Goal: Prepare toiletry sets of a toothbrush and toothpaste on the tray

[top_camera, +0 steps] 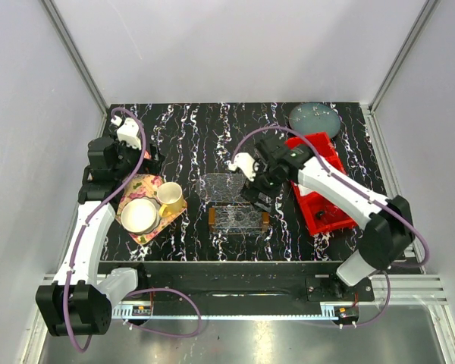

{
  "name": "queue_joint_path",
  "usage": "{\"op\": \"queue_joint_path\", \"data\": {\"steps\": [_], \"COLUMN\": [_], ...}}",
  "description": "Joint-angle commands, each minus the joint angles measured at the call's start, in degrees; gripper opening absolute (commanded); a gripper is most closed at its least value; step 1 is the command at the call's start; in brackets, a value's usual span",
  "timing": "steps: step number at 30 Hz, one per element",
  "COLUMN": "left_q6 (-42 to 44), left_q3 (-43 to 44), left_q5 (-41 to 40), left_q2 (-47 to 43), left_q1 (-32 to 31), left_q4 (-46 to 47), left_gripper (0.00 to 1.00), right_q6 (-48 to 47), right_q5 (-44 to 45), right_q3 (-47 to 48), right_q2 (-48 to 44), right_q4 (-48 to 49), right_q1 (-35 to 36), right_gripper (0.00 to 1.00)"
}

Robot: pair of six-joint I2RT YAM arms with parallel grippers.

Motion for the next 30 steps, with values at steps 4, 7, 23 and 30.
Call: {"op": "queue_joint_path", "data": {"steps": [4,7,23,30], "left_q6": [1.34,1.78,2.13,2.13], "left_q3": [1.52,1.52,0.81,0.55], "left_q5": [-0.01,-0.37,-1.16,-1.33], "left_q2": [-0.56,-0.38,-0.03,-0.03], "left_q1": [-0.05,-0.05,-0.05,-0.05], "left_q4": [1.93,1.85,2.64,2.72], "left_gripper": [0.99,0.99,0.99,0.99], "right_q6": [-3.4,-4.37,-7.18,-8.5], "right_q5": [1.84,2.36,5.44,6.85], "right_q3": [3.37,3.46,1.35,0.03], "right_q2": [4.96,6.81,10.68,12.0], "right_q4": [-0.1,-0.01,2.98,4.91], "right_q1": [4.75,5.81,11.26,12.06], "right_gripper": [1.0,1.0,1.0,1.0]}}
